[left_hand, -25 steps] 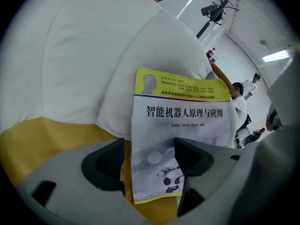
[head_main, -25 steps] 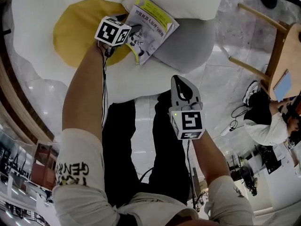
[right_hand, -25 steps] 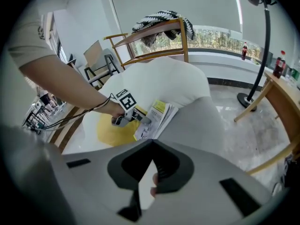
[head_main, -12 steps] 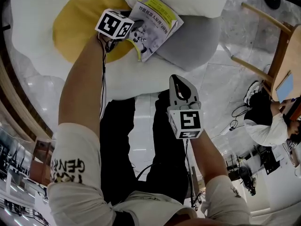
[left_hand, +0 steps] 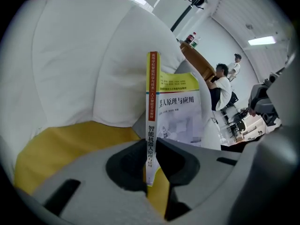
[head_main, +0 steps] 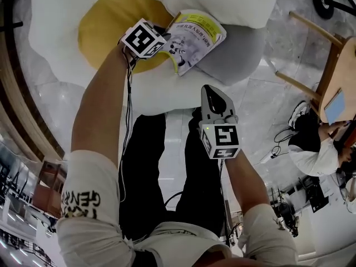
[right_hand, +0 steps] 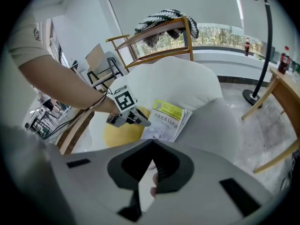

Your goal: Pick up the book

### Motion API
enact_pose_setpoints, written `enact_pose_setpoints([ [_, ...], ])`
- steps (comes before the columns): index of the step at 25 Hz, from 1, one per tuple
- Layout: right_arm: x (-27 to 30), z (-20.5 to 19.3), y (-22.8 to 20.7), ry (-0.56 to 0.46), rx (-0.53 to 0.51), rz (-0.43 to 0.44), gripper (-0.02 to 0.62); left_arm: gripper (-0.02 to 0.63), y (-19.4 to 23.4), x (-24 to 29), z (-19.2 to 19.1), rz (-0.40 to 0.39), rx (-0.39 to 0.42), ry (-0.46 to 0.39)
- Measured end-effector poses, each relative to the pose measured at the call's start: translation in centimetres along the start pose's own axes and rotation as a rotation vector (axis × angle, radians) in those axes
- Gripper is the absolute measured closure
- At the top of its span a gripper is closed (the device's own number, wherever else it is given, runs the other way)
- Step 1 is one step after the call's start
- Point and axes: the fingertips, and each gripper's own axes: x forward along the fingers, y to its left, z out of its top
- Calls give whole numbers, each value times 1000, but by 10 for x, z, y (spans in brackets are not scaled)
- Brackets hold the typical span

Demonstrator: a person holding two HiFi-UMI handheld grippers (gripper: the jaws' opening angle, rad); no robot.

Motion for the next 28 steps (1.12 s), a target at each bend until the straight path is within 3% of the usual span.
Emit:
enact_pose_setpoints([
  [7, -6, 19, 12, -16, -48, 32, 571, 534, -21, -17, -5, 56, 64, -53],
  [16, -22, 33, 25, 0, -133, 57, 571, 534, -47, -71, -28, 120, -92, -79],
  [20, -32, 41, 43, 0, -180, 95, 571, 534, -66, -97, -27, 105, -253, -177],
  [28, -53, 65, 73, -26, -223, 139, 571, 535, -101, -143, -48, 63, -725, -493],
])
